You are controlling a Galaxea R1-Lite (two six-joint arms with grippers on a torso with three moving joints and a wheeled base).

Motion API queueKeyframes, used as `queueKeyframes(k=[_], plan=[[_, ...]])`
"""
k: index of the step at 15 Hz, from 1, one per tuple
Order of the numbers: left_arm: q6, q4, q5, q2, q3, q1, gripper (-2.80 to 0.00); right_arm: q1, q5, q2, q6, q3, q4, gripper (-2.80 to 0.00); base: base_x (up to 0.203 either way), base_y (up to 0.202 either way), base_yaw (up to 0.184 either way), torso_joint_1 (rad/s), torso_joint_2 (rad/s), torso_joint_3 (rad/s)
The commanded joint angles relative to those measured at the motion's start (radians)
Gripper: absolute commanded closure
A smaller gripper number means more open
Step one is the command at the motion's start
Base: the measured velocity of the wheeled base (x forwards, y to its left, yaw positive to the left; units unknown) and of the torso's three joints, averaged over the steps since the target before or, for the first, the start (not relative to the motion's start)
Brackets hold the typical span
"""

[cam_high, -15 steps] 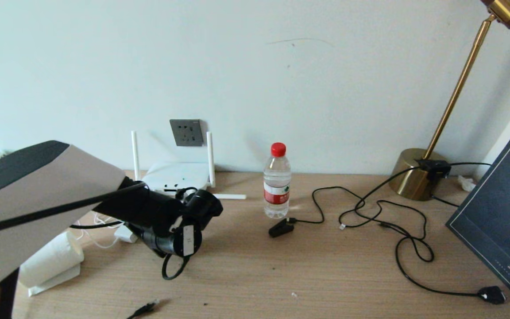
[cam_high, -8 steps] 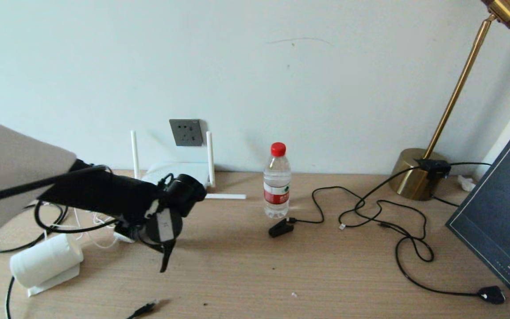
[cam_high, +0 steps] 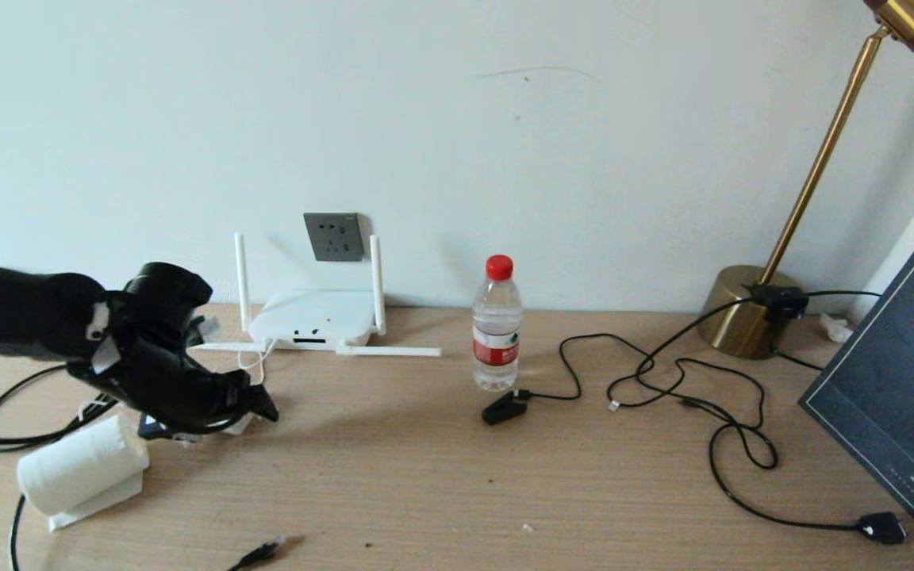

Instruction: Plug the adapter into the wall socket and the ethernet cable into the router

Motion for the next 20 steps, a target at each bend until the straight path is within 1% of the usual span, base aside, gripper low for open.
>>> queueKeyframes(k=[1, 2, 6, 7, 8, 9, 10, 11, 12, 14, 15, 18, 19, 20], plan=[[0.054, -0.023, -0.087, -0.016, 0.000, 0.079, -2.80, 0.000, 0.000, 0.001, 0.000, 0.000, 0.000, 0.00, 0.000, 0.000, 0.000, 0.000, 0.00, 0.000], [0.136, -0.038, -0.088, -0.024, 0.002, 0.099, -2.80, 0.000, 0.000, 0.001, 0.000, 0.000, 0.000, 0.00, 0.000, 0.000, 0.000, 0.000, 0.00, 0.000], [0.547, -0.060, -0.084, -0.055, -0.011, 0.181, -2.80, 0.000, 0.000, 0.001, 0.000, 0.000, 0.000, 0.00, 0.000, 0.000, 0.000, 0.000, 0.00, 0.000], [0.616, -0.069, -0.080, -0.047, -0.020, 0.199, -2.80, 0.000, 0.000, 0.001, 0.000, 0.000, 0.000, 0.00, 0.000, 0.000, 0.000, 0.000, 0.00, 0.000], [0.650, -0.072, -0.063, -0.023, -0.021, 0.208, -2.80, 0.000, 0.000, 0.001, 0.000, 0.000, 0.000, 0.00, 0.000, 0.000, 0.000, 0.000, 0.00, 0.000], [0.656, -0.075, -0.040, 0.010, -0.021, 0.213, -2.80, 0.000, 0.000, 0.001, 0.000, 0.000, 0.000, 0.00, 0.000, 0.000, 0.000, 0.000, 0.00, 0.000], [0.652, -0.083, -0.031, 0.034, -0.022, 0.216, -2.80, 0.000, 0.000, 0.001, 0.000, 0.000, 0.000, 0.00, 0.000, 0.000, 0.000, 0.000, 0.00, 0.000], [0.627, -0.087, -0.031, 0.055, -0.012, 0.213, -2.80, 0.000, 0.000, 0.001, 0.000, 0.000, 0.000, 0.00, 0.000, 0.000, 0.000, 0.000, 0.00, 0.000], [0.595, -0.088, -0.042, 0.059, 0.008, 0.194, -2.80, 0.000, 0.000, 0.001, 0.000, 0.000, 0.000, 0.00, 0.000, 0.000, 0.000, 0.000, 0.00, 0.000], [0.528, -0.083, -0.098, 0.044, 0.057, 0.131, -2.80, 0.000, 0.000, 0.001, 0.000, 0.000, 0.000, 0.00, 0.000, 0.000, 0.000, 0.000, 0.00, 0.000], [0.493, -0.080, -0.110, 0.034, 0.080, 0.088, -2.80, 0.000, 0.000, 0.001, 0.000, 0.000, 0.000, 0.00, 0.000, 0.000, 0.000, 0.000, 0.00, 0.000], [0.371, -0.077, -0.117, 0.017, 0.115, -0.053, -2.80, 0.000, 0.000, 0.001, 0.000, 0.000, 0.000, 0.00, 0.000, 0.000, 0.000, 0.000, 0.00, 0.000], [0.339, -0.077, -0.117, 0.007, 0.118, -0.099, -2.80, 0.000, 0.000, 0.001, 0.000, 0.000, 0.000, 0.00, 0.000, 0.000, 0.000, 0.000, 0.00, 0.000], [0.324, -0.074, -0.116, -0.005, 0.119, -0.131, -2.80, 0.000, 0.000, 0.001, 0.000, 0.000, 0.000, 0.00, 0.000, 0.000, 0.000, 0.000, 0.00, 0.000]])
